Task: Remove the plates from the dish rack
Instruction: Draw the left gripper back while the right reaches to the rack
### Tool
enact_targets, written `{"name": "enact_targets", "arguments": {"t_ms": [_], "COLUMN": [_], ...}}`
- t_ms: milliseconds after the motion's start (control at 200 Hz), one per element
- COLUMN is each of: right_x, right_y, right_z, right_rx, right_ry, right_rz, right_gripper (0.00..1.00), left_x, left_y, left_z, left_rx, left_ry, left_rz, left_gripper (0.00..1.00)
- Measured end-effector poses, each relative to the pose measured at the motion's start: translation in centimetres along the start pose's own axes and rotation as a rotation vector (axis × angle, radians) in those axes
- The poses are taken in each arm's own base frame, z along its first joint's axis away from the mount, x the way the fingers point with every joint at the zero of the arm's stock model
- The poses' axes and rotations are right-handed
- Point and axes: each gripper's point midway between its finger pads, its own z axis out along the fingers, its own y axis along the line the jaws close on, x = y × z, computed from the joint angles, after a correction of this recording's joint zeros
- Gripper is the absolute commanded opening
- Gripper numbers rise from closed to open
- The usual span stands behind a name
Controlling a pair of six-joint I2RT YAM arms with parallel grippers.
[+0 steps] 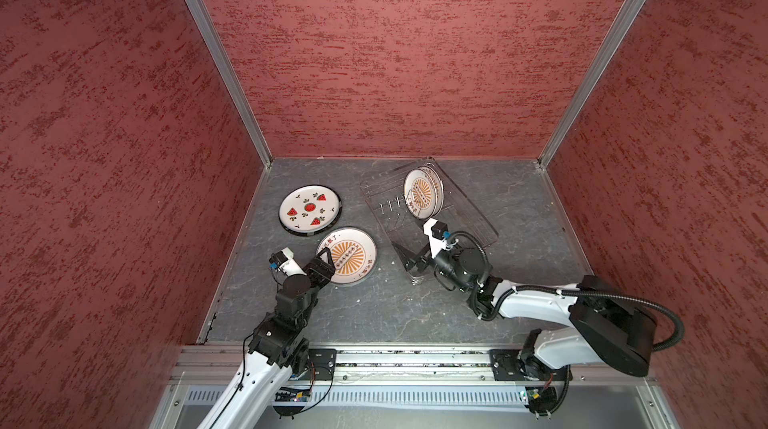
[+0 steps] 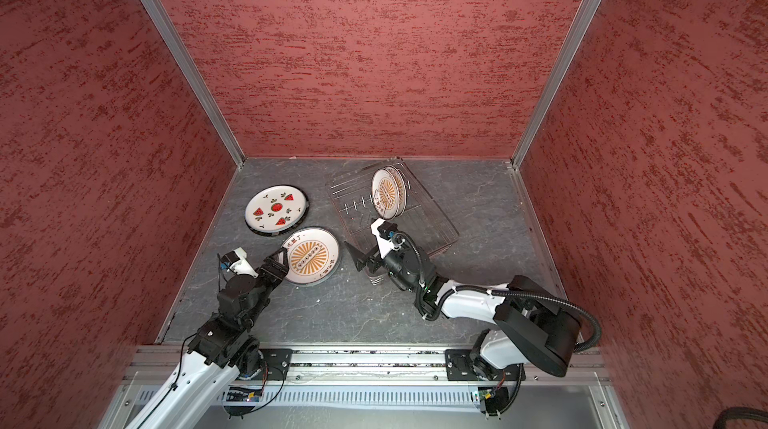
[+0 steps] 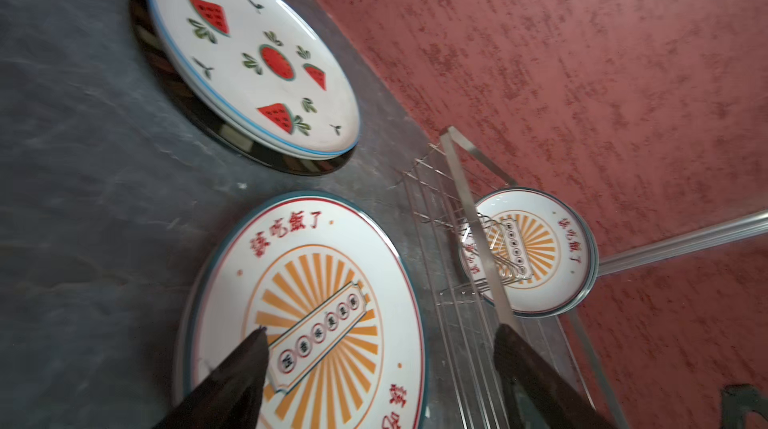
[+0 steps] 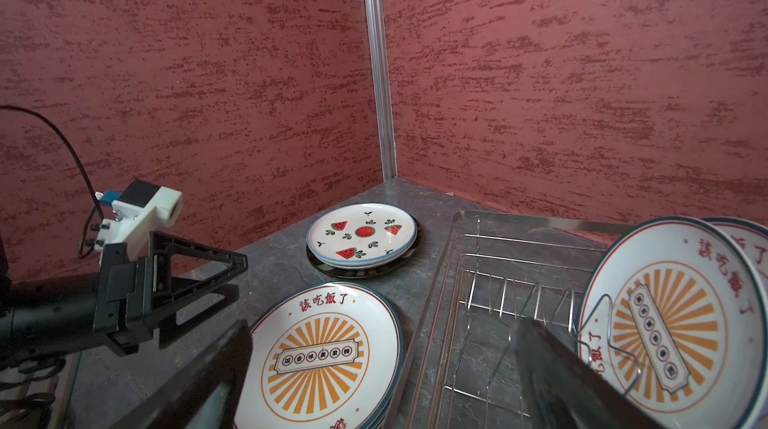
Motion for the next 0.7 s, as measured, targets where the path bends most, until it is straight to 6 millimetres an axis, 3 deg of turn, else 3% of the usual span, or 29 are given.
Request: {"name": "enact_targets", "arguments": {"t_ms": [115, 251, 466, 701], "right_x": [-1.3, -3.0, -1.7, -1.1], "right_y": [-2.3, -5.5, -11.1, -12.0], "right_z": [-0.5, -1.5, -3.0, -2.8], "right_rx": [0.058, 0.135, 0.289, 0.321], "right_ry": [-0.021, -0.062, -0.049, -0.04], "right_rz": [0.045, 0.116, 0.252, 0.286], "right_gripper": [0.99, 0.99, 0.99, 0.92], "left_x": [2.3, 3.2, 3.5, 5.2], "left_y": [-1.2, -3.9, -8.3, -11.0], "left_z": [0.8, 1.0, 0.3, -0.9], "left_rx": [0.102, 0.241, 0.463, 0.632], "left_ry": [0.088, 0.14, 0.163, 0.239], "left_rz": [0.081, 0.15, 0.189, 0.224], "left_gripper": [0.99, 0.99, 0.99, 0.99]}}
